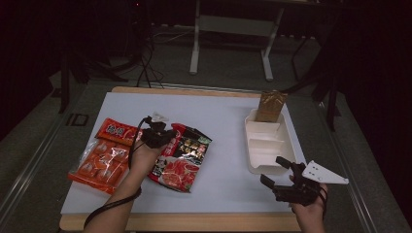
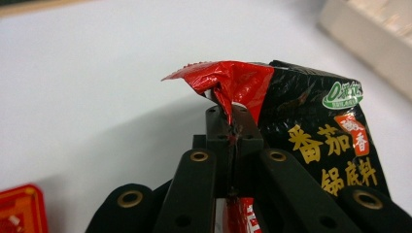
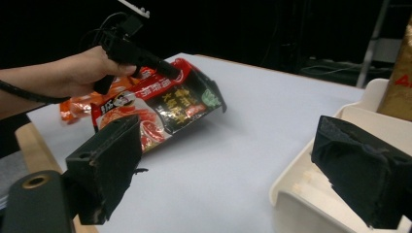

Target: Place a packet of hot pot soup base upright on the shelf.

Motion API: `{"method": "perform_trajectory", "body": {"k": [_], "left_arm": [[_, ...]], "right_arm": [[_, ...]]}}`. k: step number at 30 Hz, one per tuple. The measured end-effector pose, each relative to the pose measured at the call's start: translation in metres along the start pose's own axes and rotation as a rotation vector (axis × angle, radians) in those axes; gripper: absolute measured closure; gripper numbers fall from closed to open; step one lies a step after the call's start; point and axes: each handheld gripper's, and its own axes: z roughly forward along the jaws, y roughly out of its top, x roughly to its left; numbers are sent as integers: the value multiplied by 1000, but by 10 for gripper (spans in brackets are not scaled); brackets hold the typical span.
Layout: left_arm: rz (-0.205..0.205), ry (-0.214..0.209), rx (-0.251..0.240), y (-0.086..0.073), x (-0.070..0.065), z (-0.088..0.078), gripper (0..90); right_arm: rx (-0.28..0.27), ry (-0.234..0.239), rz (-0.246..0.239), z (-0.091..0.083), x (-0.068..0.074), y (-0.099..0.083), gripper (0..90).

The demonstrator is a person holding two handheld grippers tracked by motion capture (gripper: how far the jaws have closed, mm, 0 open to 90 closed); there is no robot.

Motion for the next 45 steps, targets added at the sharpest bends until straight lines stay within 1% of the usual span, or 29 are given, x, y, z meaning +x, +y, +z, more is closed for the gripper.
{"method": "perform_trajectory", "body": {"k": [1, 3, 5, 7, 9, 10, 12, 15, 17, 18, 19, 20, 21, 22, 23, 25, 26, 28, 29, 32, 34, 35, 37, 39, 40, 41, 42, 43, 45], "left_arm": [[4, 1, -4, 1, -2, -2, 894], [24, -1, -20, 1, -6, -5, 894], [25, -7, -31, 2, -8, -9, 894], [35, -5, -47, 2, -12, -13, 894], [41, -14, -66, 2, -15, -17, 893], [46, -14, -71, 1, -16, -19, 894], [53, -22, -88, 1, -18, -23, 893], [64, -37, -111, 0, -22, -29, 893], [76, -52, -133, -1, -25, -33, 893], [85, -54, -139, -1, -27, -34, 893], [88, -57, -148, -1, -29, -36, 893], [93, -75, -168, -2, -31, -39, 893], [100, -75, -174, -2, -33, -40, 893], [105, -77, -190, -2, -37, -43, 893], [110, -90, -204, -3, -39, -45, 892], [122, -83, -210, -2, -44, -48, 892], [118, -96, -217, -2, -45, -50, 892], [122, -99, -232, -2, -48, -53, 892], [122, -106, -235, -2, -49, -54, 892], [101, -120, -280, -3, -53, -59, 892], [86, -142, -311, -3, -56, -61, 893], [77, -152, -322, -3, -57, -62, 893], [60, -179, -335, -2, -59, -63, 893], [40, -212, -353, -2, -61, -63, 892], [37, -217, -359, -1, -63, -64, 893], [24, -226, -369, -1, -65, -64, 892], [19, -239, -373, -1, -66, -64, 892], [17, -241, -379, 0, -68, -64, 892], [7, -259, -388, 0, -70, -64, 892]], "right_arm": [[-2, -2, 5, 0, 0, 0, 108], [-2, 14, 7, 0, -1, 0, 108], [-14, 12, 14, 0, -1, 0, 108], [-33, 6, 5, 0, -1, 0, 108], [-49, 0, -5, 0, -1, 1, 109], [-49, 6, -10, 0, -1, 1, 109], [-42, -6, -29, 0, -1, 1, 122], [-48, 9, -53, 1, -1, 1, 135], [-60, 30, -58, 1, -1, 1, 135], [-65, 25, -66, 1, -1, 1, 136], [-58, 17, -73, 2, 0, 2, 136], [-59, 19, -75, 2, 1, 3, 136], [-61, 13, -71, 2, 2, 4, 136], [-53, 4, -69, 2, 2, 5, 136], [-45, 3, -64, 3, 3, 6, 134], [-43, -3, -53, 3, 4, 8, 131], [-35, -9, -56, 4, 4, 9, 129], [-24, -14, -50, 5, 6, 12, 125], [-11, -7, -40, 7, 7, 14, 125], [-9, 21, -9, 10, 9, 15, 125], [-9, 31, -2, 12, 11, 17, 122], [-3, 40, -3, 15, 13, 19, 106], [-16, 61, 5, 17, 15, 22, 105], [-9, 59, 8, 21, 19, 27, 105], [-16, 68, 9, 23, 20, 29, 105], [-15, 77, 13, 25, 21, 31, 105], [-9, 80, 10, 27, 22, 34, 105], [-12, 87, 11, 29, 23, 35, 106], [-10, 103, 21, 35, 26, 39, 127]]}}
